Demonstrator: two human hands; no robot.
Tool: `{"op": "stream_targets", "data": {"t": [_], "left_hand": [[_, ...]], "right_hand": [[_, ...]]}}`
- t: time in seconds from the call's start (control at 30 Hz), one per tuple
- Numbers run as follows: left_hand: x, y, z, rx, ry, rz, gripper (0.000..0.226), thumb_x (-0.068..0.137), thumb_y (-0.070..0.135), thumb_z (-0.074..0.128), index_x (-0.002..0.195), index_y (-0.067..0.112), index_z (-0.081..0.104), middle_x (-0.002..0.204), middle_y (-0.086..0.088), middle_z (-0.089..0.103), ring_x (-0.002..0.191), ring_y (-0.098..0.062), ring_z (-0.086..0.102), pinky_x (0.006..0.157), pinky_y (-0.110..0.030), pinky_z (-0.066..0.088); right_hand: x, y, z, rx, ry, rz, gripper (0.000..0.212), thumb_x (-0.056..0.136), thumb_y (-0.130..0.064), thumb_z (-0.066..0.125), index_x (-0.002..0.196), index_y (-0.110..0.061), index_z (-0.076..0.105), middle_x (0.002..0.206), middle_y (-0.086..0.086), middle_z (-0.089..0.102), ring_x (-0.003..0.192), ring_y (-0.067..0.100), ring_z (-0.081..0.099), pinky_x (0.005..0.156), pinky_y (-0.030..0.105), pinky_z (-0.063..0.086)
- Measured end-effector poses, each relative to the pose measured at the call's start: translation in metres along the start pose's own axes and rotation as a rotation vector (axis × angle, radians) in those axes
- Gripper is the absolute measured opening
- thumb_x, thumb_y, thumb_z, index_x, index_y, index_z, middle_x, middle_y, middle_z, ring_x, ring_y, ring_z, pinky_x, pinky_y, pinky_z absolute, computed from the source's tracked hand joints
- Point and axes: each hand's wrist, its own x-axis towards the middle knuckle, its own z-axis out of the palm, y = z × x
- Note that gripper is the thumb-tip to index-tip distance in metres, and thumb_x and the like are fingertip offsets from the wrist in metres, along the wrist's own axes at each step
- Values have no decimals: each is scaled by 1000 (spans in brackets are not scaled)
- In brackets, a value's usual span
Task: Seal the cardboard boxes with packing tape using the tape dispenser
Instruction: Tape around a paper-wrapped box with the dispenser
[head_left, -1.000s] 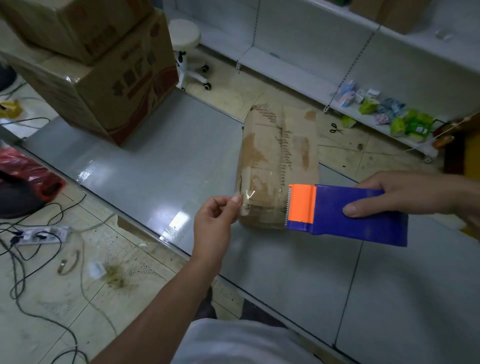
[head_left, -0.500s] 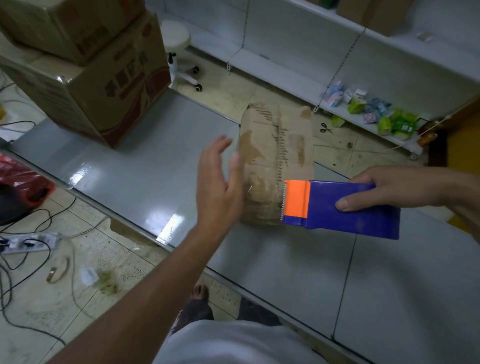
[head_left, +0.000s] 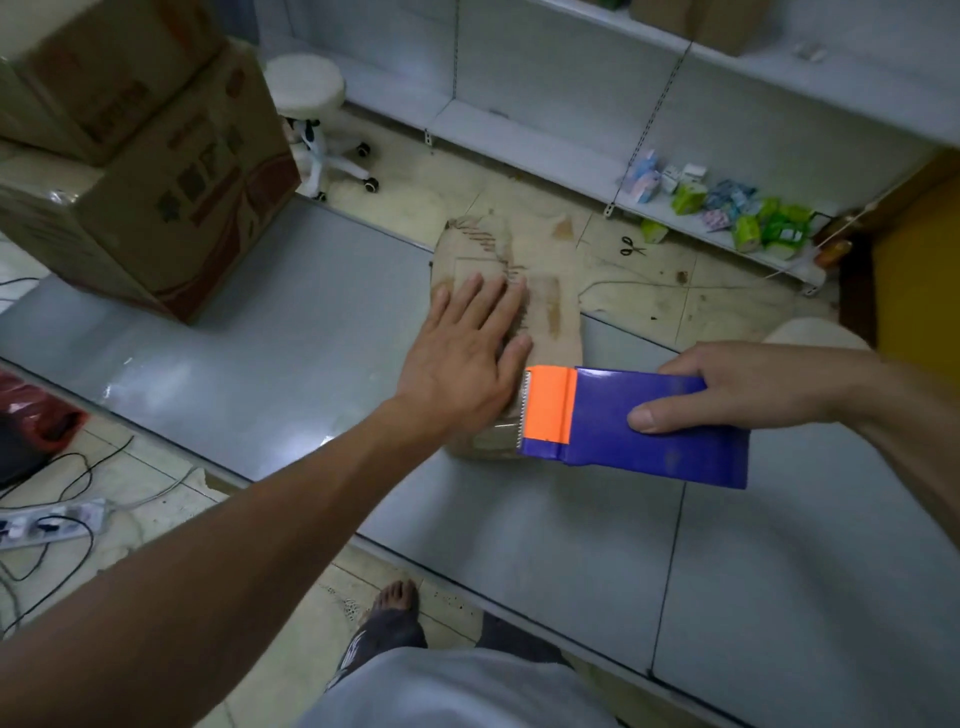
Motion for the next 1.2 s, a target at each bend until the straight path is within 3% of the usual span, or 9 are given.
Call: {"op": "stream_targets", "data": {"t": [0.13, 0.33, 0.5, 0.67, 1.03, 1.2], "left_hand": [[1, 0, 0, 40, -6, -9, 63, 97, 49, 13, 156, 28, 13, 164, 1, 12, 151, -17, 2, 122, -38, -3], [2, 2, 2, 28, -13, -14, 66, 94, 52, 8, 155, 29, 15, 164, 1, 13, 151, -17, 2, 123, -38, -2], [0, 2, 0, 29, -1, -22, 69, 92, 54, 6, 155, 29, 18, 163, 1, 16, 151, -18, 4, 123, -40, 1], [1, 3, 0, 34, 4, -19, 67, 94, 53, 10, 155, 28, 19, 163, 0, 17, 151, -18, 6, 123, -40, 2], [-2, 3, 0, 48, 13, -12, 58, 100, 46, 20, 155, 28, 19, 163, 1, 16, 151, -16, 5, 122, -35, -2], [-1, 3, 1, 50, 11, -2, 58, 100, 47, 20, 155, 27, 19, 163, 0, 17, 151, -17, 6, 123, -37, 1]], "right_hand": [[1, 9, 1, 3, -21, -16, 52, 72, -69, 60, 97, -24, 69, 92, -5, 75, 84, 14, 72, 79, 30, 56], [-10, 27, -5, 78, -36, -51, 38, 76, -56, 57, 93, -24, 70, 91, -4, 75, 83, 16, 72, 77, 31, 55], [-11, 44, -11, 120, -59, -74, 36, 80, -63, 61, 89, -29, 70, 92, -3, 75, 84, 17, 72, 72, 27, 56], [-17, 68, -15, 135, -73, -64, 50, 61, -73, 60, 89, -34, 70, 95, -2, 75, 87, 19, 72, 82, 37, 57], [-13, 90, -10, 152, -85, -115, 64, 48, -86, 62, 87, -36, 70, 95, -2, 74, 87, 19, 72, 77, 30, 56], [-11, 96, -11, 174, -68, -94, 56, 53, -75, 63, 86, -31, 71, 91, -2, 75, 83, 18, 72, 67, 21, 56]]}}
